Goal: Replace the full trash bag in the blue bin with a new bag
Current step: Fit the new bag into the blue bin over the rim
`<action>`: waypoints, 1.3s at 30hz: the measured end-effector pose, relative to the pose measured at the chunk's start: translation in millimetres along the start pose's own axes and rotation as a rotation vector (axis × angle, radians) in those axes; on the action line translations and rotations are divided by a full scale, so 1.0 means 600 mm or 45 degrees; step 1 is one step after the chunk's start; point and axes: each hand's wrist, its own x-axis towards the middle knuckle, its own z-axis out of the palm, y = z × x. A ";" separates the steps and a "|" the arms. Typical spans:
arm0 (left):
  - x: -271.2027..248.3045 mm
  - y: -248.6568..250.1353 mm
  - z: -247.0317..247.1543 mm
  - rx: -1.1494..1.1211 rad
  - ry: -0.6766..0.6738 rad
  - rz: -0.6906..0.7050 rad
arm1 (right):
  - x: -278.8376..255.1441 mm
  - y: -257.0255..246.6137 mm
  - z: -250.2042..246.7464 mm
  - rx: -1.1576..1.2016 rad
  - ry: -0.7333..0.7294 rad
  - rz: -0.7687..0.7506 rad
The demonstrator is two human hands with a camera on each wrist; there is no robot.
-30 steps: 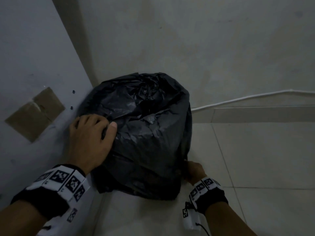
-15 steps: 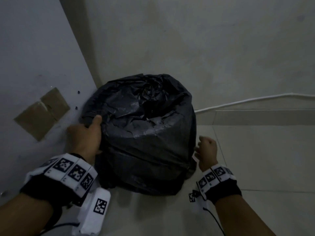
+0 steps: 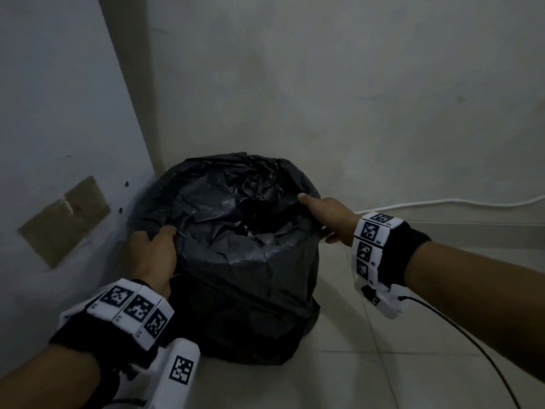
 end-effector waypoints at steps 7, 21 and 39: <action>-0.024 -0.003 0.007 -0.046 -0.060 0.219 | -0.035 0.042 -0.032 0.184 -0.203 0.217; -0.036 0.039 -0.016 1.122 -0.306 1.757 | -0.115 0.152 0.025 0.181 -0.036 -0.084; 0.001 -0.069 -0.030 3.057 -0.786 0.582 | -0.151 0.134 0.023 0.035 0.025 -0.507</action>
